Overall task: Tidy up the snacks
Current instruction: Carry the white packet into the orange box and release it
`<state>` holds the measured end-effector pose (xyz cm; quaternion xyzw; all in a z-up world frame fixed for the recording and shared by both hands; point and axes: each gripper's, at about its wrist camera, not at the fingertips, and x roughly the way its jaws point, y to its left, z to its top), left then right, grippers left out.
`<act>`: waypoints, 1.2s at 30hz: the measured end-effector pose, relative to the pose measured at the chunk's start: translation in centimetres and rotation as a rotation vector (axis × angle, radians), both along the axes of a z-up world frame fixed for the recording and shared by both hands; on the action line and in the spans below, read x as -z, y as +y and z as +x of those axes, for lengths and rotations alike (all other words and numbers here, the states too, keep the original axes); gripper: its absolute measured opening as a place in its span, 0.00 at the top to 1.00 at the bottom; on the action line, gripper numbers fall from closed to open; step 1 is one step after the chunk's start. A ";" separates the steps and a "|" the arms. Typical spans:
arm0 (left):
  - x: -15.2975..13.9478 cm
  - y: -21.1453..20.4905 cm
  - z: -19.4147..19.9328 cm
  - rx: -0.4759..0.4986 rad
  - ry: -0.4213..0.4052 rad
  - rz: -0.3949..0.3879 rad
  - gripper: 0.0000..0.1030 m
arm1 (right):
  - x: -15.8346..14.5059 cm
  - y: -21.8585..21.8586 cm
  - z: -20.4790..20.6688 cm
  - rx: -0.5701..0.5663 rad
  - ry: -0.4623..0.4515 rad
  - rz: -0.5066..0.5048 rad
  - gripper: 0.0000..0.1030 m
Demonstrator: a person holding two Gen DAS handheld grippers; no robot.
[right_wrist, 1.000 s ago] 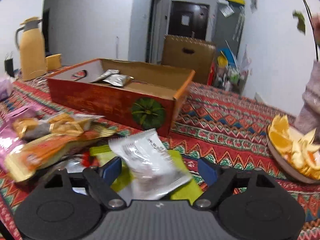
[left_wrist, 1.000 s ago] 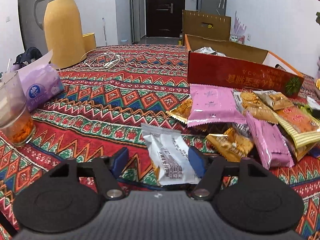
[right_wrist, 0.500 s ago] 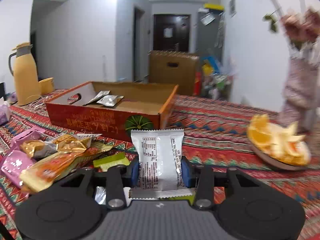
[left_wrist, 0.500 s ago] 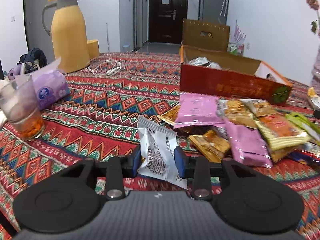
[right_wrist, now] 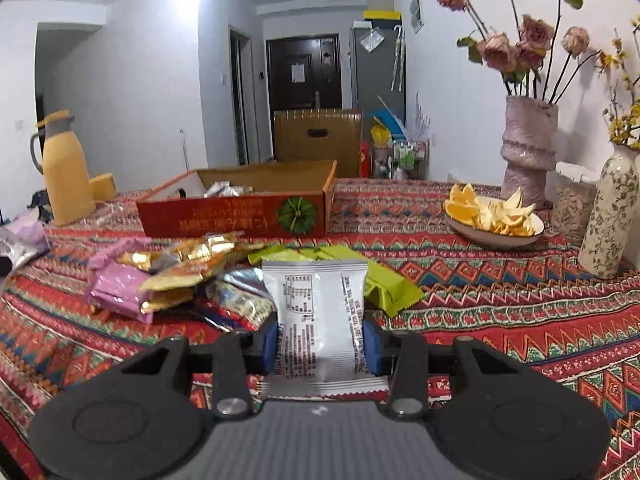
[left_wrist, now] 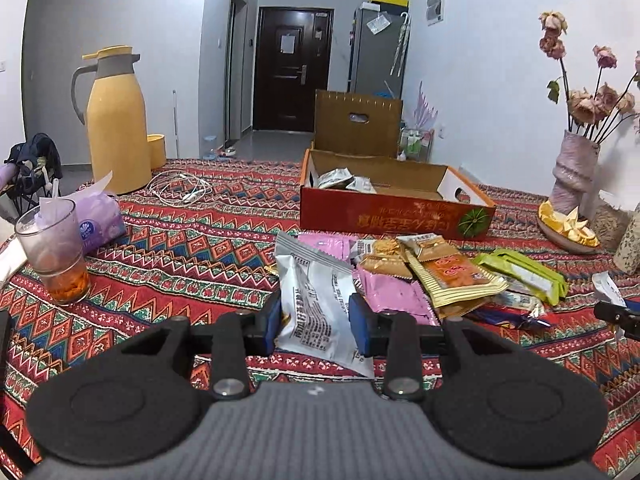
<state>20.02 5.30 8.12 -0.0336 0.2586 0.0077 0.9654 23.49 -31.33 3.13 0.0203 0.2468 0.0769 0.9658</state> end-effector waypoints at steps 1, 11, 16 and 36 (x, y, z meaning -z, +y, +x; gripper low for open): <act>-0.1 0.1 -0.1 0.001 -0.004 -0.005 0.65 | -0.3 0.0 -0.2 -0.002 -0.009 0.001 0.61; -6.4 2.4 4.3 0.072 -0.116 -0.087 0.65 | -7.1 1.3 2.3 -0.148 -0.166 0.013 0.61; -9.9 2.7 11.7 0.041 -0.168 -0.079 0.65 | -11.6 3.0 7.9 -0.251 -0.253 -0.030 0.61; 1.8 -0.1 42.6 0.100 0.129 -0.064 0.65 | -1.3 19.1 41.5 -0.306 0.198 -0.069 0.61</act>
